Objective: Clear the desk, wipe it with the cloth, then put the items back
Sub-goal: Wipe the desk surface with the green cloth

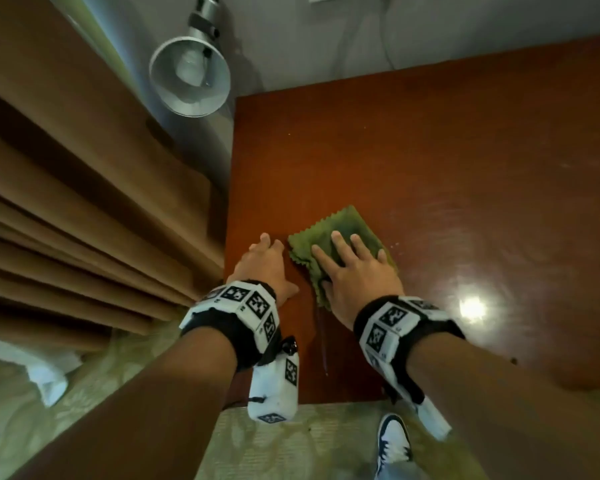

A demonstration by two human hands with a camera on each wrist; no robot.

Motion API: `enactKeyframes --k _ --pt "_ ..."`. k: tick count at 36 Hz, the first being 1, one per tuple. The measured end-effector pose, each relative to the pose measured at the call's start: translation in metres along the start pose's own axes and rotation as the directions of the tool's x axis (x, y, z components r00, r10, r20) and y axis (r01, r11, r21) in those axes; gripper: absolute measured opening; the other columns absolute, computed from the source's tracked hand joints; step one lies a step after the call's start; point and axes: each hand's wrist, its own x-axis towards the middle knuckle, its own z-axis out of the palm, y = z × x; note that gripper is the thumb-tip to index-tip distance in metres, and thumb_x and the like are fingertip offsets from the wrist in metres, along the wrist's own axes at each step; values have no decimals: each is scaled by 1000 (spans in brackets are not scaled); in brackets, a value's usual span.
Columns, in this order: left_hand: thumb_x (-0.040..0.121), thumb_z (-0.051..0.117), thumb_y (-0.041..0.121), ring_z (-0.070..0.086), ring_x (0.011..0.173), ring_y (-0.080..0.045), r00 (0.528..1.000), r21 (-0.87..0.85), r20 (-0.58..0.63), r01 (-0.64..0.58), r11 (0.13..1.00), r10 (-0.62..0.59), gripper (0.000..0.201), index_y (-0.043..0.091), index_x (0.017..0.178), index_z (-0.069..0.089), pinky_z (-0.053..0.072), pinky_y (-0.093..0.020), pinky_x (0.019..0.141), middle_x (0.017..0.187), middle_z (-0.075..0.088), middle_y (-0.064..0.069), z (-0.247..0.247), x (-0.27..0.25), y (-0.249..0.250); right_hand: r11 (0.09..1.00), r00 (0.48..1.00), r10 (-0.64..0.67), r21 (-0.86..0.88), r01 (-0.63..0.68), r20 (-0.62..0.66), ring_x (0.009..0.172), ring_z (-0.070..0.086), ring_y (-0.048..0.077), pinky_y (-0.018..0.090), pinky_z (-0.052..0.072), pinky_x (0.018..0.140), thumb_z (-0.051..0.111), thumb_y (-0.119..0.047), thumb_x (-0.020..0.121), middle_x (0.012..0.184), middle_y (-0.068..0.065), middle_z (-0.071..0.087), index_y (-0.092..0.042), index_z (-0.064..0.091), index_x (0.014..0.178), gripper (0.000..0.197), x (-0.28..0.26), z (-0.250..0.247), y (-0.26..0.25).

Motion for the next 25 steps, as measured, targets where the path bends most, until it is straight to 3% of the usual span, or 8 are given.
enactKeyframes --k 5,10,15,18,25 --pt "80 75 42 27 141 -27 999 34 -9 -44 998 45 87 21 149 27 36 -48 108 159 12 -1 1 -1 -4 999 998 50 -3 -50 -29 147 -10 27 56 11 115 21 -43 103 160 -3 -17 -40 -11 150 58 -16 18 -13" --pt "79 77 40 25 141 -28 999 22 9 -46 999 46 89 20 149 26 39 -48 105 158 12 0 -1 1 -5 996 996 85 -31 -85 25 147 -12 25 54 14 116 18 -45 102 159 -5 -22 -43 -15 149 57 -6 8 -14" --pt "85 74 25 12 145 -28 997 -23 15 -81 996 81 87 14 152 20 34 -44 108 160 2 -4 0 3 -5 990 986 139 -10 -139 92 147 -13 27 54 11 117 23 -47 102 158 -4 -23 -42 -16 149 61 45 -24 -27" --pt "88 70 23 2 147 -28 996 -57 33 -86 995 88 87 14 153 14 28 -43 112 160 -5 -3 1 4 -7 991 990 127 -52 -124 63 147 -11 27 53 14 116 21 -48 102 159 -3 -21 -41 -15 150 60 67 -36 -30" --pt "90 69 18 0 148 -29 994 -70 57 -93 993 97 87 11 154 11 27 -44 112 161 -6 -4 1 6 -5 991 992 118 -69 -114 54 147 -10 27 53 14 116 21 -48 102 159 -2 -20 -39 -13 150 60 70 -45 -31"
